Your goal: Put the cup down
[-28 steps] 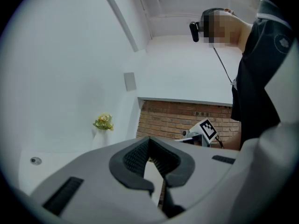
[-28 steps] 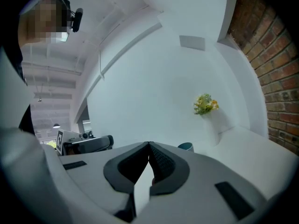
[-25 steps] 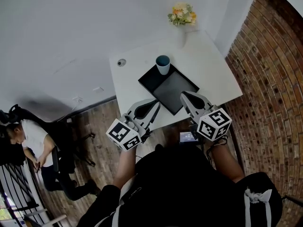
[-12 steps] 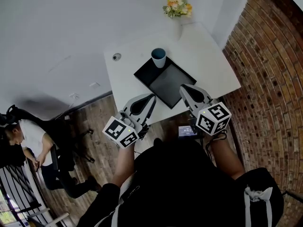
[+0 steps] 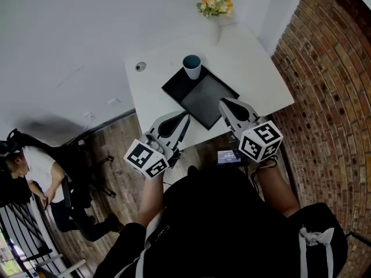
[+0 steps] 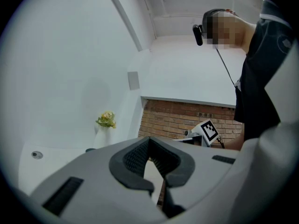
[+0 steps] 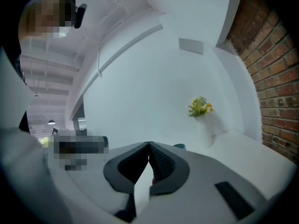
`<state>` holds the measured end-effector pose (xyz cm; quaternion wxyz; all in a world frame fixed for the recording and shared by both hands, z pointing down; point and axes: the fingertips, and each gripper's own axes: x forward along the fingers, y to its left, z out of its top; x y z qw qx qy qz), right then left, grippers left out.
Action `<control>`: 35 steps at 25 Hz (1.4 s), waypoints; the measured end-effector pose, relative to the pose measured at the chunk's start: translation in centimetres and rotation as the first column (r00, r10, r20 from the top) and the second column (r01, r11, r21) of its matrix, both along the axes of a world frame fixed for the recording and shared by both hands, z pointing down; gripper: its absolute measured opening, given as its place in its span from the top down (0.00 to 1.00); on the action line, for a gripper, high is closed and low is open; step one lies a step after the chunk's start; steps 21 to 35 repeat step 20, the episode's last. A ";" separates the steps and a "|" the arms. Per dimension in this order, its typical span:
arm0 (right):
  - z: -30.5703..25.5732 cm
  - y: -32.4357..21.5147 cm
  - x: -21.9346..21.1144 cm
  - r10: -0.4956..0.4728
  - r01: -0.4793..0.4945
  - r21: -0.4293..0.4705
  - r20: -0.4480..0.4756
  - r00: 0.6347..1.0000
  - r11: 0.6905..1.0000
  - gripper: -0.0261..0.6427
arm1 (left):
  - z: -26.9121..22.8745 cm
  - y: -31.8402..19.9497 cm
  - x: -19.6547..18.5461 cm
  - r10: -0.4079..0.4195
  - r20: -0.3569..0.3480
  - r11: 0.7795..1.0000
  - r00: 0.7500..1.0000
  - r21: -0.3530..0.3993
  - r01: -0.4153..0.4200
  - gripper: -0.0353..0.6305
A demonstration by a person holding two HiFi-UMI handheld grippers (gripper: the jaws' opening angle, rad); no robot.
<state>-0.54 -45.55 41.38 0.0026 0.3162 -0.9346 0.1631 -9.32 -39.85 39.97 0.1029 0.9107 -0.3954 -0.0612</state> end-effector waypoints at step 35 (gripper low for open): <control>0.0 -0.1 0.0 0.004 -0.004 0.011 -0.016 1.000 1.000 0.94 | -0.1 -0.1 -0.8 -0.018 -0.053 1.000 0.998 -0.014 0.017 0.94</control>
